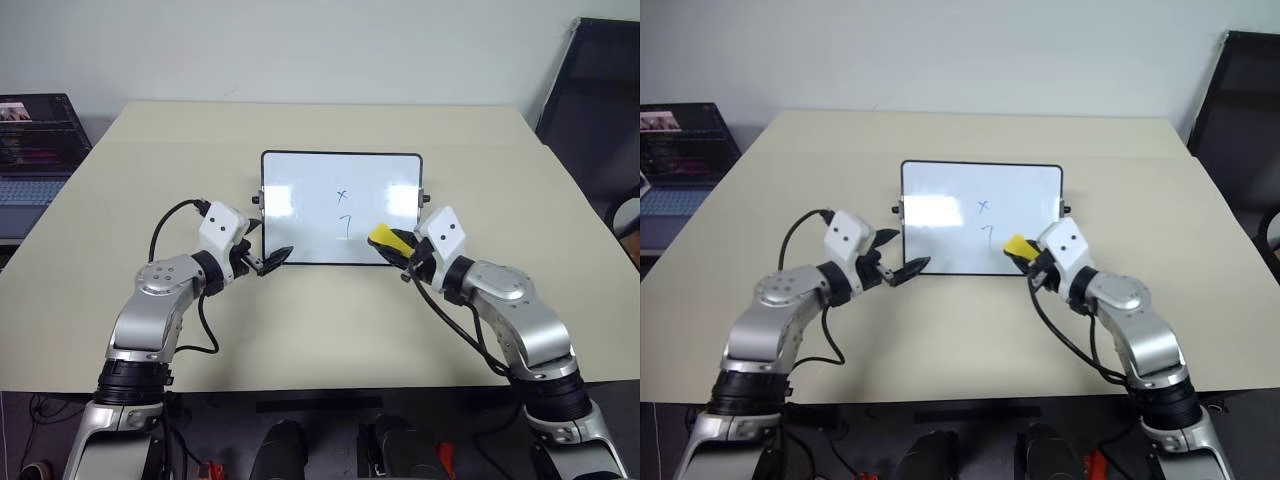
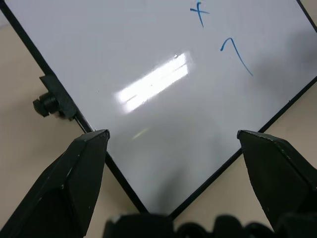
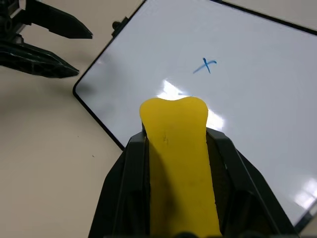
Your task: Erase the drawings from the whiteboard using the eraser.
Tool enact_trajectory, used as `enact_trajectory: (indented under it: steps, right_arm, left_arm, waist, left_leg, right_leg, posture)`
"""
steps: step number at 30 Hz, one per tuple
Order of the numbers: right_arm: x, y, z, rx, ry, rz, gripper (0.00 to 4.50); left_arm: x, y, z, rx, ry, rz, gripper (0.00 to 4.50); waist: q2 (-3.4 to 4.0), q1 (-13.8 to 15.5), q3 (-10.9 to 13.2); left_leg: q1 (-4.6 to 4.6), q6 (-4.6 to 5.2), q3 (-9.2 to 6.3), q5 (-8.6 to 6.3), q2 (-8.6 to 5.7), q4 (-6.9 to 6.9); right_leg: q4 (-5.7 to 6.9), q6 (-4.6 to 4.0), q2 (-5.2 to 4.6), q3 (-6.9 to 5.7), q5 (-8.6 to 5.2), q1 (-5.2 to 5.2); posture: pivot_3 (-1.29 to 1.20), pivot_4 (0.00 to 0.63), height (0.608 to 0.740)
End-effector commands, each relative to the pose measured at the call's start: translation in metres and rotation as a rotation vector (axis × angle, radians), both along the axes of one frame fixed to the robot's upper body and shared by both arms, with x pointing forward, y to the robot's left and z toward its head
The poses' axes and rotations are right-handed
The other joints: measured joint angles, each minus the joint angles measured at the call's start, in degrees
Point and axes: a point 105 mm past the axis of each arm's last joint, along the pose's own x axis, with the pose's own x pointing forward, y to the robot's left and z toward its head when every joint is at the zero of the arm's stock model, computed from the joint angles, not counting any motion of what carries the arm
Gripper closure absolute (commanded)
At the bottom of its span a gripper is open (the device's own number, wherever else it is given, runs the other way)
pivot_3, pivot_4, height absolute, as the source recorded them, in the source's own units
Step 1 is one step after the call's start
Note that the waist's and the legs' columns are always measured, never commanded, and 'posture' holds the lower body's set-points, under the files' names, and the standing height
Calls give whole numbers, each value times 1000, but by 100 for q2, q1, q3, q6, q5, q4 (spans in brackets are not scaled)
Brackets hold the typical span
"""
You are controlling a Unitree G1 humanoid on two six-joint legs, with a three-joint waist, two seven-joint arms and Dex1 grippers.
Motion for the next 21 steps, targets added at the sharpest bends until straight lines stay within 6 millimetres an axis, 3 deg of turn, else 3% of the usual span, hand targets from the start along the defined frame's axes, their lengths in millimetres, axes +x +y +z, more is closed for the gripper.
enact_trajectory:
  steps: [1, 7, 9, 14, 17, 21]
  right_arm:
    - [9, 19, 22, 13, -74, 26, 3356]
    - [44, 40, 33, -69, -121, -5, 3356]
    - [65, 47, 36, -126, -149, -42, 3356]
    - [97, 52, 38, -232, -205, -102, 3356]
    - [109, 48, 38, -255, -214, -134, 3356]
    - [110, 47, 20, -323, -166, -85, 3356]
  left_arm:
    - [1, -10, 19, 8, -60, -22, 0]
    - [2, -15, 25, 16, -56, -33, 0]
    - [2, -17, 26, 27, -57, -50, 0]
    - [1, -21, 26, 40, -56, -64, 0]
    - [0, -23, 24, 49, -53, -69, 0]
    - [-2, -25, 22, 53, -51, -73, 0]
  waist:
    - [0, -6, 0]
    - [0, -1, 0]
    - [0, -1, 0]
    - [0, -11, 0]
    - [0, -11, 0]
    - [-1, -12, 0]
  left_leg:
    - [0, 0, 0, 0, 0, 0]
    - [0, 0, -2, 0, -1, 1]
    - [-1, 0, -2, 0, -2, -1]
    - [-1, 0, -1, 0, -2, -4]
    - [-5, 0, -2, -1, -3, -7]
    - [-5, 0, -2, -1, -4, -5]
  right_leg:
    - [0, 0, 0, 0, 0, 0]
    - [0, -11, -1, -3, 7, 0]
    - [0, -19, -1, -4, 11, 0]
    - [-2, -27, -2, -4, 16, -1]
    - [-5, -27, -6, -5, 16, -3]
    - [-4, -27, -8, -5, 17, -2]
  posture:
    - [0, 150, 740]
    - [0, 150, 740]
    - [0, 150, 740]
    - [0, 150, 740]
    - [0, 150, 740]
    - [0, 150, 740]
